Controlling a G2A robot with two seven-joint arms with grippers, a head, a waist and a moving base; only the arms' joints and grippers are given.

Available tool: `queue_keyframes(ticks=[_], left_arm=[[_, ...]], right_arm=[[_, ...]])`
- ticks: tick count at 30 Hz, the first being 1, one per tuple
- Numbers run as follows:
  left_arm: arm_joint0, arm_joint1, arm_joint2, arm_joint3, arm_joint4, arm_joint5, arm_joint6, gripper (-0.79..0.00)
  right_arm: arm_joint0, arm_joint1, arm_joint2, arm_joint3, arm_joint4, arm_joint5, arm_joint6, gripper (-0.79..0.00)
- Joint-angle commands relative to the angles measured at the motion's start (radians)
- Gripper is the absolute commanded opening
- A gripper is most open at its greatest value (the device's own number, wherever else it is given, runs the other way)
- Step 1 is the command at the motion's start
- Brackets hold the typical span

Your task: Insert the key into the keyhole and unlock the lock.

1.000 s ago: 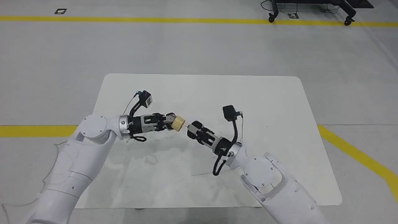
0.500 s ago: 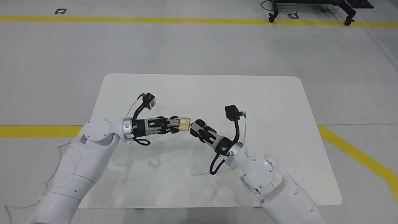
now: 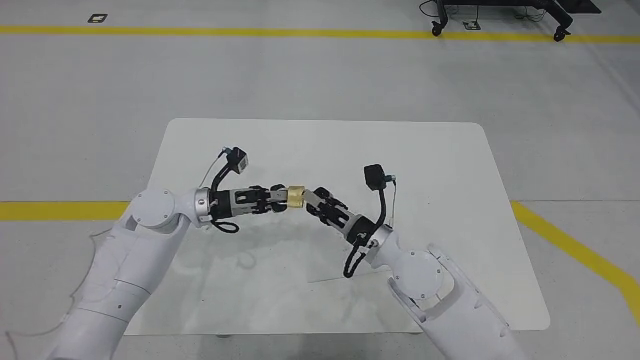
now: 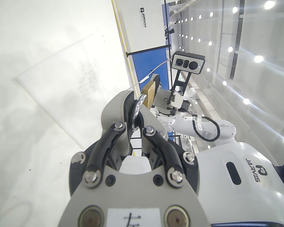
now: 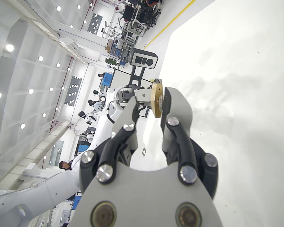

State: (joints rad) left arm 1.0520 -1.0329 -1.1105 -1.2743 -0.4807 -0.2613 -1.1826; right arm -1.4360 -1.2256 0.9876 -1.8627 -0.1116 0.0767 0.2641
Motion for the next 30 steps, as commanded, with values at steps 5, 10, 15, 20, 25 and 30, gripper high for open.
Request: queue_keyframes(ticks=[5,10,15,20,25,30], left_arm=[[0.001,0.000,-0.007,0.001,-0.008,0.000,-0.002,-0.785],[0.004,-0.001,-0.013,0.001,-0.046,-0.001,-0.016,-0.785],[0.019,-0.007,-0.024,0.002,-0.196,0.035,-0.069,-0.785],[0.010,-0.008,-0.023,0.020,-0.187,0.053,-0.070,-0.785],[0.010,-0.012,-0.019,0.022,-0.214,0.062,-0.080,-0.785],[0.012,-0.014,-0.026,0.021,-0.237,0.048,-0.092,-0.785]], right_arm=[[0.000,0.000,0.000,0.000,-0.001,0.001,0.000,0.000],[0.000,0.000,0.000,0.000,-0.001,0.001,0.000,0.000],[-0.034,0.000,0.062,-0.029,0.154,-0.177,-0.027,-0.296],[-0.100,0.009,0.153,-0.053,0.301,-0.410,0.003,-0.785],[-0.083,0.005,0.129,-0.017,0.570,-0.553,0.173,-0.785],[0.030,-0.018,0.056,0.169,0.918,-0.567,0.340,-0.785]])
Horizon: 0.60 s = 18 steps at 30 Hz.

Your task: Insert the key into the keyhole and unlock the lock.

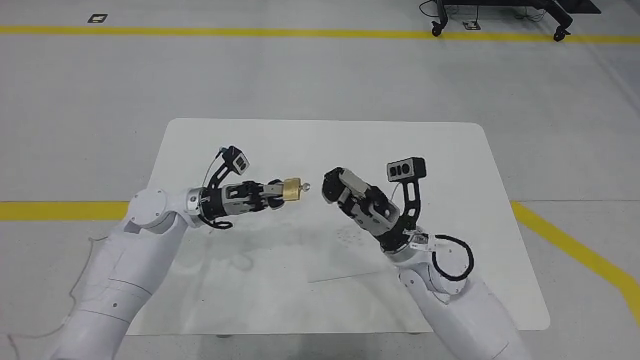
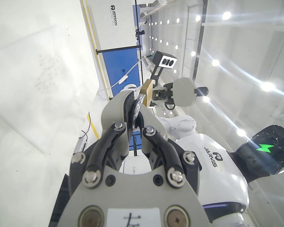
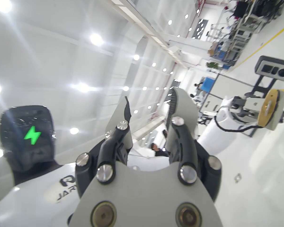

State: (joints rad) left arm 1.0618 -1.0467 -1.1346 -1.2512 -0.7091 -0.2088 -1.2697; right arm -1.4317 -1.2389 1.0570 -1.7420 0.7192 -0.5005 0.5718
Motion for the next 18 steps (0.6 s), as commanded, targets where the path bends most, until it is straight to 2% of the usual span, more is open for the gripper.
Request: queue_keyframes(ticks=[1,7,18], left_arm=[[0.003,-0.001,-0.005,-0.003,-0.017,-0.009,-0.010,-0.785],[0.007,-0.002,-0.014,-0.009,-0.036,-0.024,-0.029,-0.785],[0.007,-0.006,-0.018,-0.009,-0.040,-0.034,-0.042,-0.785]], right_arm=[[0.050,-0.009,-0.023,0.086,0.114,0.016,0.048,-0.785],[0.126,-0.033,-0.075,0.220,0.139,0.017,0.057,-0.785],[0.183,-0.059,-0.140,0.276,0.078,0.088,0.050,-0.785]])
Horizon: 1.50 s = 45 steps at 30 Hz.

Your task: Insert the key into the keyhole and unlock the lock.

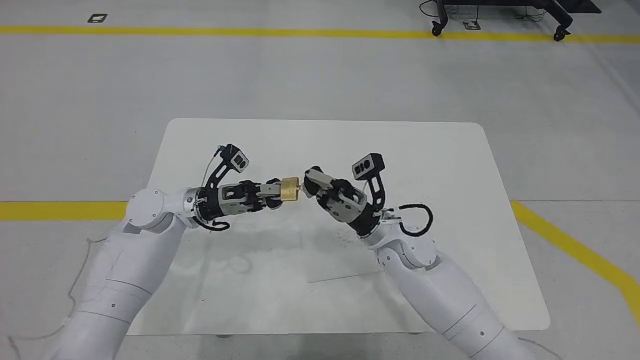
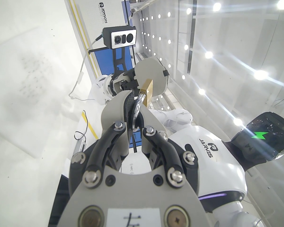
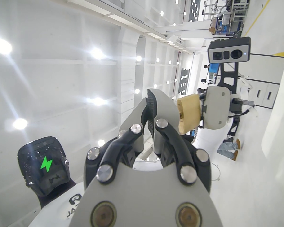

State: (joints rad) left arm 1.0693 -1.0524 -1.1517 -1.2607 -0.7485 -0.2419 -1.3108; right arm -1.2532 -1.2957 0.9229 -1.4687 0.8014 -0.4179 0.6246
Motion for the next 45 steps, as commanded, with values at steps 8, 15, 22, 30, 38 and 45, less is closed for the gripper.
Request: queue_keyframes(ticks=[8,15,22,30,38,45], left_arm=[[-0.002,0.004,-0.027,-0.004,0.068,-0.076,0.023,-0.785],[0.017,0.012,-0.068,-0.045,0.116,-0.168,0.038,-0.785],[0.026,0.016,-0.084,-0.063,0.155,-0.221,0.032,-0.785],[0.032,0.017,-0.092,-0.074,0.181,-0.226,0.076,-0.785],[0.083,0.029,-0.119,-0.170,0.376,-0.249,0.187,-0.785],[0.094,0.033,-0.105,-0.208,0.457,-0.252,0.190,-0.785]], right_arm=[[-0.017,-0.001,0.042,-0.033,-0.030,-0.036,-0.001,-0.102],[-0.041,0.009,0.080,-0.065,-0.087,-0.044,-0.005,0.000],[-0.041,0.009,0.080,-0.065,-0.087,-0.044,-0.005,0.000],[-0.046,0.009,0.081,-0.070,-0.070,-0.025,-0.013,0.000],[-0.079,0.032,0.171,-0.103,-0.102,0.254,-0.083,-0.132],[-0.093,0.036,0.172,-0.124,-0.115,0.386,-0.100,-0.437]])
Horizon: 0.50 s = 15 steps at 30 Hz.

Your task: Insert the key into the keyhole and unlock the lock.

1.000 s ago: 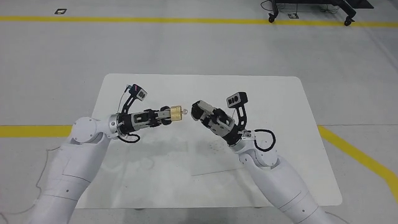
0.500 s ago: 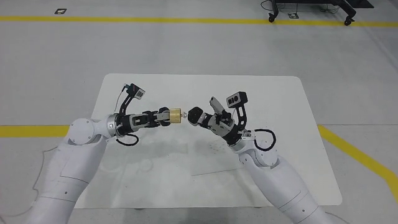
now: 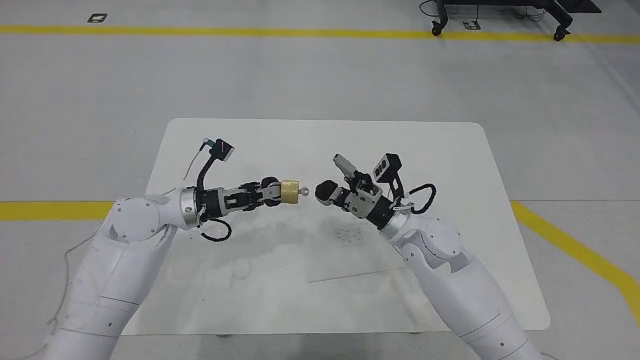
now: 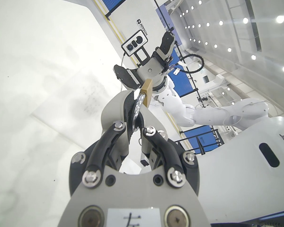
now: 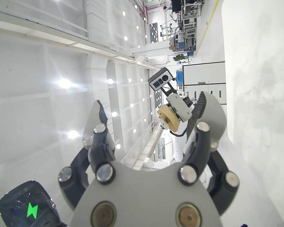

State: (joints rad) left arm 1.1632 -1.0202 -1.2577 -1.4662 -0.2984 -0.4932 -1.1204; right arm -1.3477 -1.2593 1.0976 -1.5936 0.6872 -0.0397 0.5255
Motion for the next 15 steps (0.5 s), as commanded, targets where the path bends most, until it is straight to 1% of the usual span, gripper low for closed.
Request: queue_keyframes(ticks=[1,3,5,8,10,15], left_arm=[[0.001,0.001,0.001,-0.004,0.011,-0.001,0.002,-0.785],[0.002,0.002,0.001,-0.007,0.021,-0.007,0.009,-0.785],[0.004,0.003,0.001,-0.010,0.024,-0.010,0.014,-0.785],[0.006,0.004,0.001,-0.014,0.035,-0.012,0.021,-0.785],[0.007,0.005,0.000,-0.016,0.043,-0.010,0.027,-0.785],[0.009,0.007,-0.001,-0.021,0.056,-0.009,0.041,-0.785]], right_arm=[[0.003,-0.002,-0.007,0.002,-0.004,0.013,-0.004,-0.437],[0.008,-0.004,-0.016,0.006,-0.006,0.031,-0.008,-0.440],[0.013,-0.005,-0.021,0.009,-0.008,0.047,-0.016,-0.468],[0.015,-0.006,-0.029,0.008,-0.023,0.068,-0.028,-0.474],[0.013,-0.006,-0.030,0.007,-0.029,0.078,-0.029,-0.502],[-0.003,-0.005,-0.030,-0.012,-0.056,0.080,-0.030,-0.493]])
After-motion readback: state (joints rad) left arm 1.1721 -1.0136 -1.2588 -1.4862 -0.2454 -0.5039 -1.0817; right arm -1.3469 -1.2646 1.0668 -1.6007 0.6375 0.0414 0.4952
